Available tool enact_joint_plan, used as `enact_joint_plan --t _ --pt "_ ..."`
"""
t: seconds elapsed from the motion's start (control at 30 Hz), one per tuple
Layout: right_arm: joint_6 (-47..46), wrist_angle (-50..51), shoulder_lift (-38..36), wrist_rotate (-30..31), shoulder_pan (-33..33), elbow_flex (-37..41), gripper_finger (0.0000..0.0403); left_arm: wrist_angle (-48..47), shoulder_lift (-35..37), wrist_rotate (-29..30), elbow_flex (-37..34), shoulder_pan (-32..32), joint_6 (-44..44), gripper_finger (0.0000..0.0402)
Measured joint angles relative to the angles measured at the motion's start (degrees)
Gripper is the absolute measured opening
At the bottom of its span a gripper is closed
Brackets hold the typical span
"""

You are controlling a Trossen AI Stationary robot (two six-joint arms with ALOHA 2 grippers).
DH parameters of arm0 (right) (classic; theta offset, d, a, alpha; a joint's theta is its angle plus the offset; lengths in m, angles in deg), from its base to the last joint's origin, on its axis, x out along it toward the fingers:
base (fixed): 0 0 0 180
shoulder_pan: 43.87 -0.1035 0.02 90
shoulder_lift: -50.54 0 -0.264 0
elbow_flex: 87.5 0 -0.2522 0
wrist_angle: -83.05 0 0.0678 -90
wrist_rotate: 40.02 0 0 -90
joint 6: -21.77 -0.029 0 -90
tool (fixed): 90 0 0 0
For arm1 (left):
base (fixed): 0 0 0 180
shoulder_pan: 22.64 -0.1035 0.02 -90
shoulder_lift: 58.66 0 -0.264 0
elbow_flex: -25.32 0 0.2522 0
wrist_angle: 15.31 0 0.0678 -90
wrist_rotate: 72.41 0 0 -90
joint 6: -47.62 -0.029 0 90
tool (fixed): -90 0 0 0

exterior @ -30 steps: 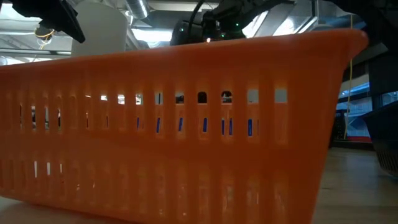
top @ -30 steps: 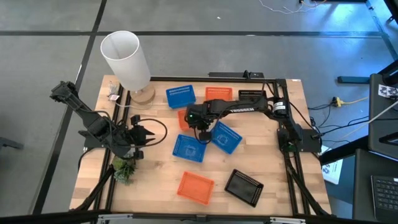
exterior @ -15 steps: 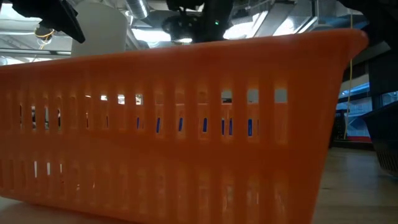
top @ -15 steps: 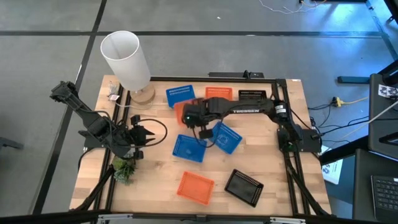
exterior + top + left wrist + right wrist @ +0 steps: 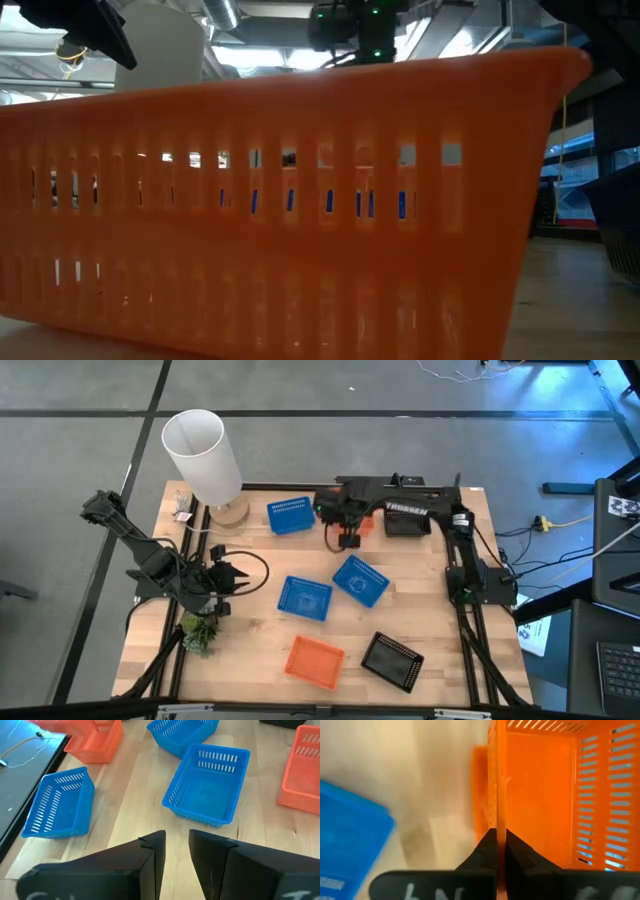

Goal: Stack baskets by color
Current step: Stack the middle orange bin on top of the top orange bin

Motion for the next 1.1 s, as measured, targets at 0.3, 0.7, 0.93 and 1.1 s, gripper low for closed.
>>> enact_joint_plan --t 0.3,0.7,0.93,1.1 --pt "0.95 -13.80 -14.08 -4.87 8.72 21.26 0.0002 -0.21 0.00 0.20 0.00 0.02 -0.07 0.0078" --pt "16.35 -38.47 -22.97 -15.78 9.88 42.71 0.0002 -0.33 0.02 1.70 0.00 -0.05 0.31 0.0078" --pt "16.57 -44.34 -22.69 -15.49 10.02 45.68 0.0002 -0.31 0.02 1.75 0.00 -0.05 0.37 0.0078" --pt "16.31 -43.19 -22.08 -15.32 10.65 45.70 0.0002 -0.23 0.02 1.74 0.00 -0.05 0.42 0.0078"
